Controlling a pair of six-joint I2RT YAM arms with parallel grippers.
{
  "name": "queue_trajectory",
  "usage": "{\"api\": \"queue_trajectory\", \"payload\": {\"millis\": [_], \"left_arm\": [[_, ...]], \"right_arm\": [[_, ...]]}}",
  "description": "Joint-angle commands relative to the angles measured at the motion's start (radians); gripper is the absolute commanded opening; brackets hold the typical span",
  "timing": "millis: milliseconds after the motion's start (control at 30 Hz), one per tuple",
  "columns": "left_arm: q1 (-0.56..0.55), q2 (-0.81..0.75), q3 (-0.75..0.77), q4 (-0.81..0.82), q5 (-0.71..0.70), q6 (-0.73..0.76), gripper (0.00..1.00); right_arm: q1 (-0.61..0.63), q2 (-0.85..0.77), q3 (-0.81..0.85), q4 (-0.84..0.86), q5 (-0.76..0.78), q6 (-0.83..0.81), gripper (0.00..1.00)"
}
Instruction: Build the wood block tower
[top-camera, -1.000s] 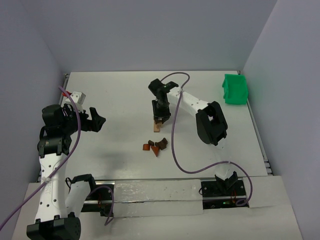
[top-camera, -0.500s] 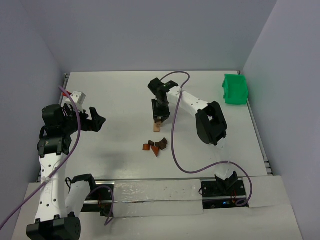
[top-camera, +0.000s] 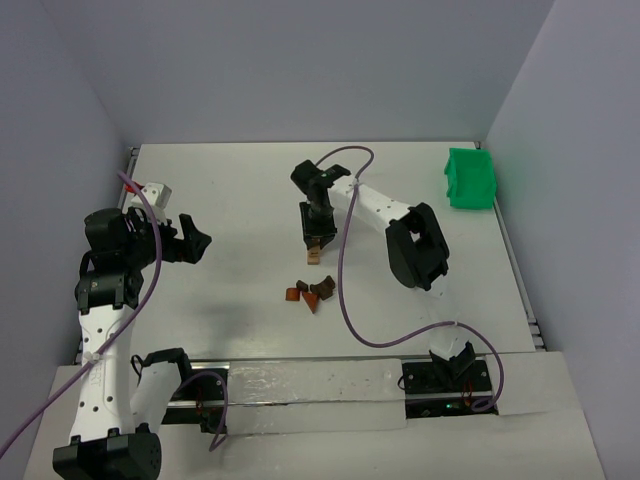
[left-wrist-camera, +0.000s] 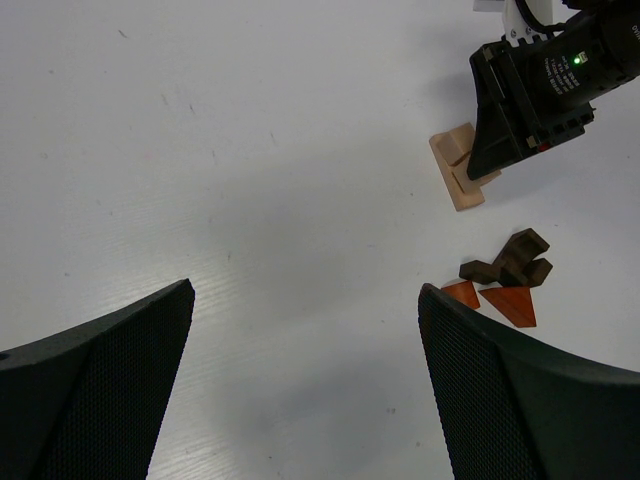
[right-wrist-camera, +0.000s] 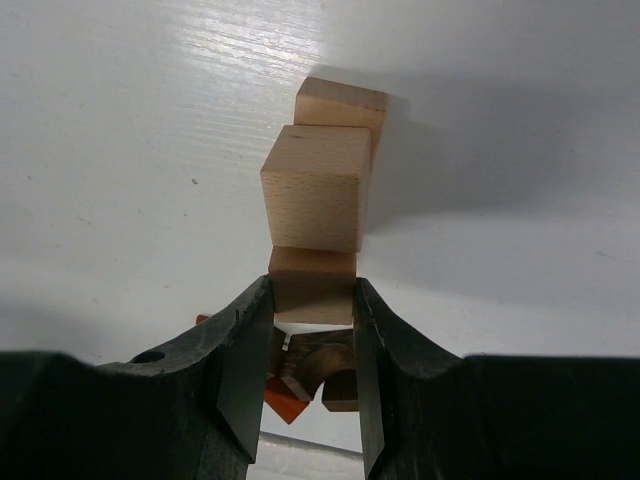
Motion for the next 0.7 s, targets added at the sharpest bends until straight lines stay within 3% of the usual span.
{"api": "queue_trajectory", "payload": {"millis": [0,233,667], "left_arm": [[0.009,0.001,0.019,0.032,0.001,-0.006,0.99],[0.007,0.000,0.018,0.032,-0.002,-0.008,0.99],[0.007,0.003,0.018,0.032,-0.001,-0.006,0.99]], "right_arm": [[0.010,0.005,0.047,-0.012,0.022,0.013,0.01],[0.014,0.010,0.050,-0.014,0.038,0.021,0.08],[0.018,0.020,0.053,-0.015,0.030,0.025,0.10]]}}
